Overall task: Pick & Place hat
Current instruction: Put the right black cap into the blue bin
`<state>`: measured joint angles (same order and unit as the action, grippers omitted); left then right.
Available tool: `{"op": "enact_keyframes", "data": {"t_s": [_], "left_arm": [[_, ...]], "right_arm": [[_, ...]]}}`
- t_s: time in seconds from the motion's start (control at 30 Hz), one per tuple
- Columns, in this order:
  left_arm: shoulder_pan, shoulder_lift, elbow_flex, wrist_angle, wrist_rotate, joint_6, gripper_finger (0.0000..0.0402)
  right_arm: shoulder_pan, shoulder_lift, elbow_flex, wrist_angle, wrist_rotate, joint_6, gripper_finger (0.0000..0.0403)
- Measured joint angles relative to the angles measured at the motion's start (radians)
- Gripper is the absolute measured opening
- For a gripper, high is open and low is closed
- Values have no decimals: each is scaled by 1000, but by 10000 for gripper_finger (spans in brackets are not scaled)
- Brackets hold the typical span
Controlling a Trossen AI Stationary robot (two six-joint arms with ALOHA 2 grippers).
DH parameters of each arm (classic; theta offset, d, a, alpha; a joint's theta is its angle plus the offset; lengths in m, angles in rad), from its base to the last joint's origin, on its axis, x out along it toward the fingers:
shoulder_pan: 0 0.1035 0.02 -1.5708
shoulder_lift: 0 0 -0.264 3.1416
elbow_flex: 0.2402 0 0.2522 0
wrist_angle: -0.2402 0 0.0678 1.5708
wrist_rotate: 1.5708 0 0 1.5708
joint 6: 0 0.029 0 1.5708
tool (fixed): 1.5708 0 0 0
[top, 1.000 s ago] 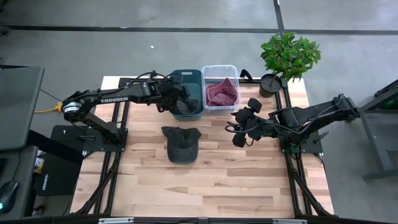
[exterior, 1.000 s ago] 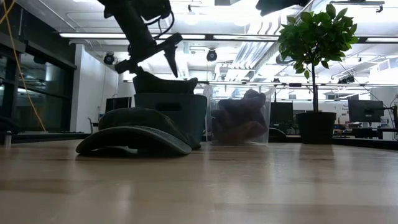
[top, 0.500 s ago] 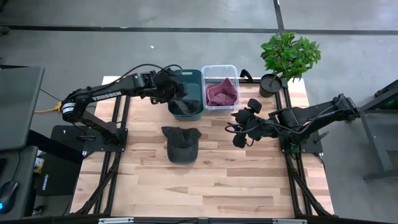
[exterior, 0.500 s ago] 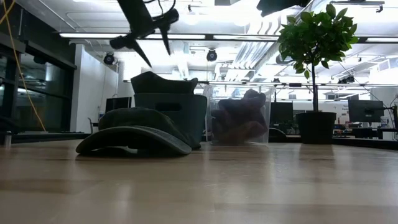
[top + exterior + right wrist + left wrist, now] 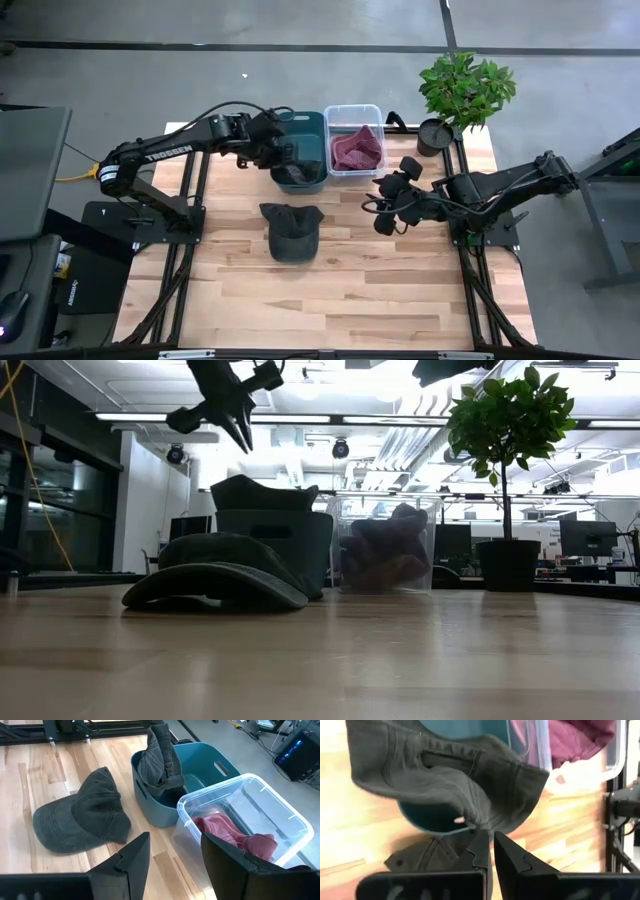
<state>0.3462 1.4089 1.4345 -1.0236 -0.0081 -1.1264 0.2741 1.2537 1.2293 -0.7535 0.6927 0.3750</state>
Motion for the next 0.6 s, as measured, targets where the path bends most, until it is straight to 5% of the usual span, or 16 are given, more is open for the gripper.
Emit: {"op": "enact_keyframes", "data": {"t_s": [0.6], "left_arm": [[-36,27,-2,79,-157,-3,0]], "right_arm": [[0,3,-1,-7,6,10,172]]}}
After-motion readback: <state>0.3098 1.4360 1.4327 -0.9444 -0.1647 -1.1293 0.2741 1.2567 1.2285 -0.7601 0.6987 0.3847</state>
